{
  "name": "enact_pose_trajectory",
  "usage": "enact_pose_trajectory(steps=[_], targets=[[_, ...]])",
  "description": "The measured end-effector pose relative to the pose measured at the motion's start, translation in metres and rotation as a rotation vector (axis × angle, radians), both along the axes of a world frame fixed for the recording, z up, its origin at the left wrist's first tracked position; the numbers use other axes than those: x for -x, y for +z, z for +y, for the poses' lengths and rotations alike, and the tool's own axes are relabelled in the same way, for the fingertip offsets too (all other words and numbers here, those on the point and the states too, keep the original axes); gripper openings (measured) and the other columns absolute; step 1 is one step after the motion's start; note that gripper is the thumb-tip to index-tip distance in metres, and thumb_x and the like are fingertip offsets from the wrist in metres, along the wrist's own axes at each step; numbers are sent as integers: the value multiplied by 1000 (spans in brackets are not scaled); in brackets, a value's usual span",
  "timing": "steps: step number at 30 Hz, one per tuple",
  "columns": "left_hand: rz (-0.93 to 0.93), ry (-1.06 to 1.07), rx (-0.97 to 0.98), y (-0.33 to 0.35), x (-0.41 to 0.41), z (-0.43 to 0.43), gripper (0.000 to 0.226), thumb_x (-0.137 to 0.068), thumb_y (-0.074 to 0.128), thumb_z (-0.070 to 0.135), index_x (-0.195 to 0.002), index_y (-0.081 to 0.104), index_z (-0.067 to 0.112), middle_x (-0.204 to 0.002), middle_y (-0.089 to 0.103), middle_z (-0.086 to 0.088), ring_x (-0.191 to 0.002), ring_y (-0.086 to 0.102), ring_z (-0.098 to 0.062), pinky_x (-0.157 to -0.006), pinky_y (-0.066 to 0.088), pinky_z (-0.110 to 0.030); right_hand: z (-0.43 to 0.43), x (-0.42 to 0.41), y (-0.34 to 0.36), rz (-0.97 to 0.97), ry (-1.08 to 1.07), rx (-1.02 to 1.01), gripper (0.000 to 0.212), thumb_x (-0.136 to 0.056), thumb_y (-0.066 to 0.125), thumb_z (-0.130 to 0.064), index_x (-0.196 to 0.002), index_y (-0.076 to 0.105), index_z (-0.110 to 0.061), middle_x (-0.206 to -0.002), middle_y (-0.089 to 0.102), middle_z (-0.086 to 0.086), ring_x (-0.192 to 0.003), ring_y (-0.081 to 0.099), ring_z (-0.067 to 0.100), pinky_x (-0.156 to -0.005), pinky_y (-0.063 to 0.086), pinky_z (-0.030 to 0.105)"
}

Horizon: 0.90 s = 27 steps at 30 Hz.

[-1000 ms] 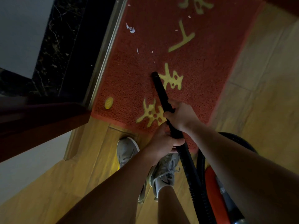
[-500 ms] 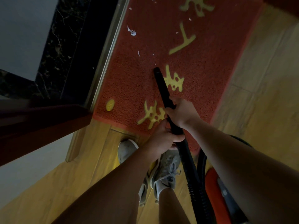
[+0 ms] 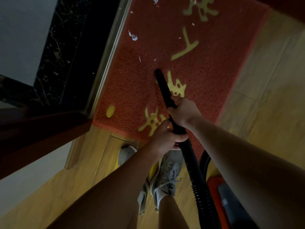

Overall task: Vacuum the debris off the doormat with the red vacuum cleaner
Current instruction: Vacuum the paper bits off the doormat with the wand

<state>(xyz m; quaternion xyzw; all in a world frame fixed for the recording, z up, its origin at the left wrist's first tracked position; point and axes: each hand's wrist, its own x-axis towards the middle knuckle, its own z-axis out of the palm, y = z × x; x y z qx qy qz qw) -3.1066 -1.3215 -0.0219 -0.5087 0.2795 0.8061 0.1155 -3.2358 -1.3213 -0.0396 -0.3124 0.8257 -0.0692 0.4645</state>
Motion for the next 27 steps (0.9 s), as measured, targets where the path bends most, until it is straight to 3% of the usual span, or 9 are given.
enact_pose_trajectory(steps=[4, 8, 12, 14, 16, 19, 22, 27], targets=[[-6, -9, 3, 3, 6, -7, 62, -90, 72, 4, -143, 45, 22, -118, 67, -12, -97, 72, -26, -76, 61, -34, -7, 5, 0, -23, 21, -8, 52, -96, 54, -25, -147, 48, -20, -115, 66, 11, -94, 63, 26, -72, 41, 25], [-16, -10, -8, 4, 5, -5, 68, -89, 73, 3, -146, 43, 23, -124, 65, -14, -106, 70, -30, -80, 60, -38, -1, 2, -1, -7, 53, 20, 55, -97, 53, -24, -151, 44, -17, -140, 58, 17, -118, 60, 36, -80, 47, 29], [-1, 10, 10, 7, 8, -9, 63, -89, 72, 1, -139, 46, 30, -122, 67, -15, -108, 69, -30, -88, 59, -43, -6, 6, 4, 20, 27, 38, 57, -97, 53, -25, -152, 40, -17, -117, 68, 15, -85, 66, 27, -65, 46, 27], [9, 20, 16, 8, 12, -14, 59, -90, 71, 1, -135, 48, 31, -122, 67, -15, -107, 70, -30, -83, 60, -40, -13, 10, 7, 13, 31, 23, 57, -97, 52, -25, -152, 41, -18, -109, 70, 14, -80, 65, 25, -63, 48, 29], [15, 31, 14, 6, 17, -21, 51, -90, 70, 0, -130, 53, 25, -117, 69, -14, -105, 71, -29, -75, 61, -34, -23, 16, 7, 5, 48, 14, 53, -97, 52, -24, -149, 45, -18, -110, 69, 15, -84, 65, 28, -69, 51, 30], [1, 30, 46, 2, 21, -29, 43, -89, 71, 1, -126, 59, 21, -104, 72, -7, -99, 74, -27, -79, 62, -37, -37, 22, 4, 11, 74, 8, 48, -97, 52, -24, -145, 50, -18, -120, 67, 15, -94, 65, 31, -75, 50, 31], [-16, 38, 49, -1, 23, -35, 48, -89, 72, 3, -132, 58, 18, -108, 73, -10, -99, 74, -27, -83, 62, -42, -45, 24, 2, -3, 87, -8, 50, -97, 53, -25, -146, 49, -18, -126, 64, 15, -101, 65, 31, -79, 52, 33], [-28, 52, 41, -1, 27, -35, 53, -87, 73, 0, -134, 55, 15, -110, 72, -13, -103, 72, -31, -86, 61, -47, -45, 26, 1, -10, 97, -7, 50, -97, 54, -27, -146, 49, -20, -125, 65, 12, -100, 65, 29, -73, 44, 27]])
